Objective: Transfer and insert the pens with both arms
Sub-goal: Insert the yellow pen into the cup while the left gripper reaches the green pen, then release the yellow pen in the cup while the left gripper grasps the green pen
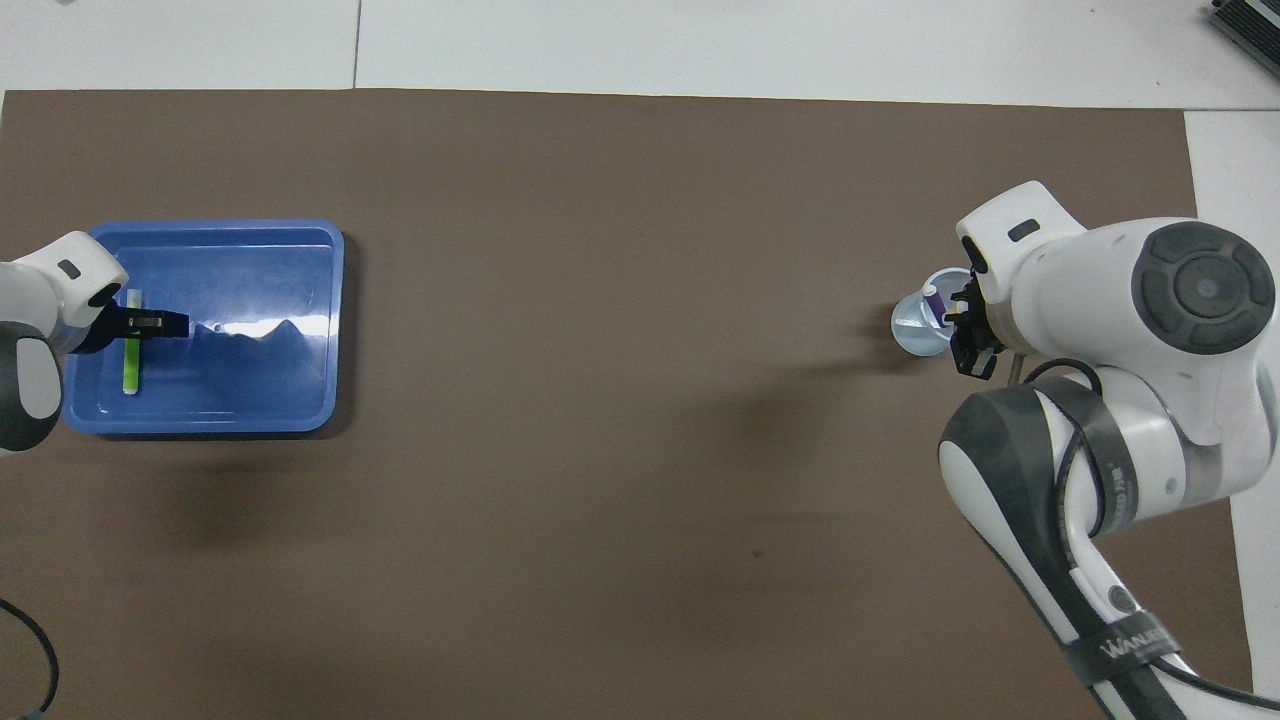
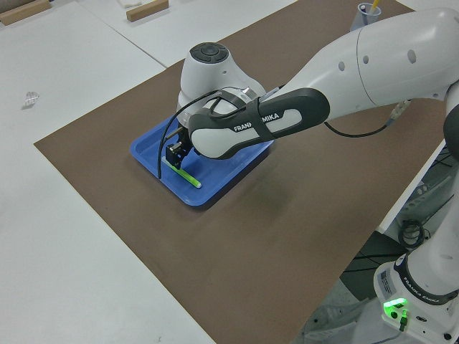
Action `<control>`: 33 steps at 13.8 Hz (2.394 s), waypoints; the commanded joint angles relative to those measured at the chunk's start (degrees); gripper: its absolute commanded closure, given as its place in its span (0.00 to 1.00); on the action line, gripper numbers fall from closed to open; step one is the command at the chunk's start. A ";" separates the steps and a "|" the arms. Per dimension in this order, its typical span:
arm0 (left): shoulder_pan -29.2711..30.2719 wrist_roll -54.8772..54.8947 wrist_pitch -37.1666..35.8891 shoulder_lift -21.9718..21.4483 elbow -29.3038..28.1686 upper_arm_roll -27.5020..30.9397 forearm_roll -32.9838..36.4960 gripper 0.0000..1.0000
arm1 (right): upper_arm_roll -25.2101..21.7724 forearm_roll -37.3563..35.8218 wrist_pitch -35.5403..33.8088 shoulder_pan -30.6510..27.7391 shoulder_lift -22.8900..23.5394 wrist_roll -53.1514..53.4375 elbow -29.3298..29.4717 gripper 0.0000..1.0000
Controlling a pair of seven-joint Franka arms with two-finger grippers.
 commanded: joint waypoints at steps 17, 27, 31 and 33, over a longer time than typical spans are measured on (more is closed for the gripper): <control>2.29 0.57 0.06 2.61 2.32 -0.34 1.10 0.91 | 0.32 15.59 -10.22 -4.77 -2.73 10.85 4.90 0.00; 1.32 -0.04 -13.97 2.69 8.29 -0.34 -6.00 1.00 | 6.47 25.89 -10.33 -2.76 -3.53 55.31 6.49 0.00; 0.97 -2.84 -19.87 2.61 8.83 -0.51 -8.30 1.00 | 6.47 25.89 -8.94 1.55 -3.53 67.19 6.58 0.00; 0.36 -5.83 -24.35 2.26 9.62 -0.60 -11.28 1.00 | 6.47 25.98 -7.96 2.26 -3.53 71.23 6.40 0.00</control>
